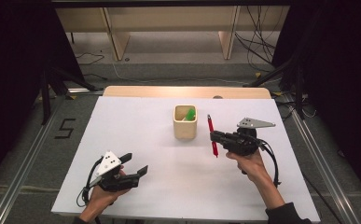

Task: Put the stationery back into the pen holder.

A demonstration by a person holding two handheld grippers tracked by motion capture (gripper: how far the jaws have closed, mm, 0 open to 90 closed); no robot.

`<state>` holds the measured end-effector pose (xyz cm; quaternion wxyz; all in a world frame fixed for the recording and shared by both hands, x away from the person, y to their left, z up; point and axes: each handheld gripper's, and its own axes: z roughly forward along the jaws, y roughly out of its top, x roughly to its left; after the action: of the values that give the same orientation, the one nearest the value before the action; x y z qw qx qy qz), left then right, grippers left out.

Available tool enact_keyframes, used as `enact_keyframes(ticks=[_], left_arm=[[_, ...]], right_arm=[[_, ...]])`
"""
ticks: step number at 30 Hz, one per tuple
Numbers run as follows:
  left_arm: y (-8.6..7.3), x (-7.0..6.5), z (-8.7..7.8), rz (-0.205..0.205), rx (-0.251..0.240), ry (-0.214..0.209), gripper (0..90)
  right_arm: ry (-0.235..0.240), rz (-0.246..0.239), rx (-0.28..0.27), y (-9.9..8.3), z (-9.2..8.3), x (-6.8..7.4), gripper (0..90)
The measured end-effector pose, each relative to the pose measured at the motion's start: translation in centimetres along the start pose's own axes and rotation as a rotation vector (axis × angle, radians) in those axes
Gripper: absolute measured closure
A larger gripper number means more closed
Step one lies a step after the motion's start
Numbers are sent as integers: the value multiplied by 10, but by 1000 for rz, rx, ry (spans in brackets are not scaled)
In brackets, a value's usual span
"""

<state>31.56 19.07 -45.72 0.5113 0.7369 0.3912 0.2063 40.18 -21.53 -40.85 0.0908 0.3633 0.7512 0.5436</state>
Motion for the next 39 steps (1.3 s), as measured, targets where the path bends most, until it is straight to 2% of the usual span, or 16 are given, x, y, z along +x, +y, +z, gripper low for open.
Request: enact_keyframes(ticks=[5,10,20,28,39], left_arm=[[0,0,0,2,1,0,216],[0,1,0,-3,-2,1,215],[-1,0,0,-2,-3,4,215],[-1,1,0,-7,-3,7,215],[0,1,-1,-8,-7,7,215]], right_arm=[[-7,24,-34,-2,1,2,798],[-24,15,-49,-3,3,5,798],[-46,27,-106,4,6,8,798],[-64,26,-137,16,15,9,798],[-82,14,-169,47,33,15,798]])
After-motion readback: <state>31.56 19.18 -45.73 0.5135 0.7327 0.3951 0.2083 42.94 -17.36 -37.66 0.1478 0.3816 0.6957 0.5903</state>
